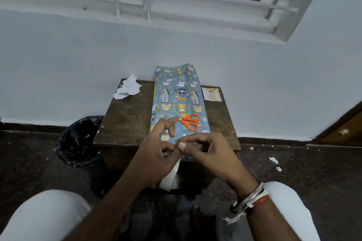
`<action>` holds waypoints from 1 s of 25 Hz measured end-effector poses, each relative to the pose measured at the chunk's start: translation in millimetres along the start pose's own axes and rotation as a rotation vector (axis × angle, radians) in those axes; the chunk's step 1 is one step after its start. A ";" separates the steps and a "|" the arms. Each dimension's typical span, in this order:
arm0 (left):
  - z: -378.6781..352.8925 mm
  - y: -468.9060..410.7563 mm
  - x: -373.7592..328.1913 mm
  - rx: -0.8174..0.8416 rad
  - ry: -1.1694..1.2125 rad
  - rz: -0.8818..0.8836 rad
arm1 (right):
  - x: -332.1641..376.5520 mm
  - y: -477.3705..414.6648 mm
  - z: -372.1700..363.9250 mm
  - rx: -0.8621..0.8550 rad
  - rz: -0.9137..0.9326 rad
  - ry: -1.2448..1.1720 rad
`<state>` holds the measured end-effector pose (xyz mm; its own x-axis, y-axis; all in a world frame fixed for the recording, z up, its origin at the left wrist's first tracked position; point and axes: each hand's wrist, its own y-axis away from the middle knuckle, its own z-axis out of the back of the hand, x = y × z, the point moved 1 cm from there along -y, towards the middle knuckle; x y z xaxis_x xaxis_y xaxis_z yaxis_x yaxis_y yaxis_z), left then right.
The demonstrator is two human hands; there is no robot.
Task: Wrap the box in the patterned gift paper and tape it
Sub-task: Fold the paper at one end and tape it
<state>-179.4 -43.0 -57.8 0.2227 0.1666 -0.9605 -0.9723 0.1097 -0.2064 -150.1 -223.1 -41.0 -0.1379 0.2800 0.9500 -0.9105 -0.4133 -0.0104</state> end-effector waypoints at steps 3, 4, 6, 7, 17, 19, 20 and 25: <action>-0.5 0.2 -1.4 -0.003 -0.020 -0.007 | 0.0 -5.5 2.6 0.020 -0.005 -0.038; -0.6 1.1 -1.2 -0.004 -0.008 -0.002 | 1.1 -5.8 2.2 0.027 0.004 -0.042; -0.8 2.7 -1.3 0.001 0.038 0.017 | 3.9 -5.8 -0.5 0.024 0.049 -0.011; -0.9 2.7 -1.0 0.006 0.078 0.040 | 5.3 -6.2 -2.2 0.002 0.079 0.030; -4.9 2.9 -4.1 0.020 0.206 0.139 | 8.5 -9.0 -9.6 -0.226 0.353 0.364; -5.1 5.6 -3.7 -0.001 0.231 0.162 | 11.4 -10.3 -8.2 -0.234 0.346 0.344; -4.2 6.3 -4.3 -0.031 0.263 0.182 | 11.9 -11.8 -7.7 -0.231 0.336 0.333; -5.2 4.9 -2.4 -0.144 0.400 0.255 | 6.4 -17.8 -8.8 -0.295 0.292 0.312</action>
<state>-185.2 -47.9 -57.4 -0.0404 -0.2213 -0.9744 -0.9985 -0.0269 0.0475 -138.2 -206.3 -37.5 -0.4717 0.4534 0.7563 -0.8815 -0.2637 -0.3917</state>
